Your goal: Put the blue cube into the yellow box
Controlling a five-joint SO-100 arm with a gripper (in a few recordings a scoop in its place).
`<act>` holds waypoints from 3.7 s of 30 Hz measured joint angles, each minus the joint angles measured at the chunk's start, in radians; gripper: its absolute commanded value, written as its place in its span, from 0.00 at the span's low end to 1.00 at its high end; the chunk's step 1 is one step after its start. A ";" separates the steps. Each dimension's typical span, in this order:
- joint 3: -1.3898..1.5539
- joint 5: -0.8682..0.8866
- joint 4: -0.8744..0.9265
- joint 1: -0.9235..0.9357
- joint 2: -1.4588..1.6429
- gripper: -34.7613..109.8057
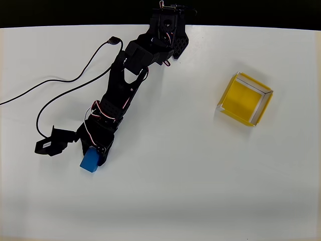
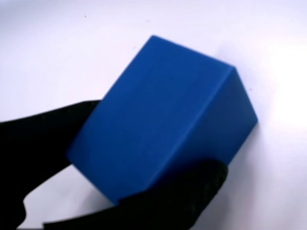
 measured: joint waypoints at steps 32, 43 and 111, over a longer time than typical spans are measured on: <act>0.638 -0.040 -0.012 -0.759 1.103 0.35; 0.850 0.008 0.032 -1.197 1.456 0.35; 0.923 0.153 -0.081 -1.453 1.055 0.42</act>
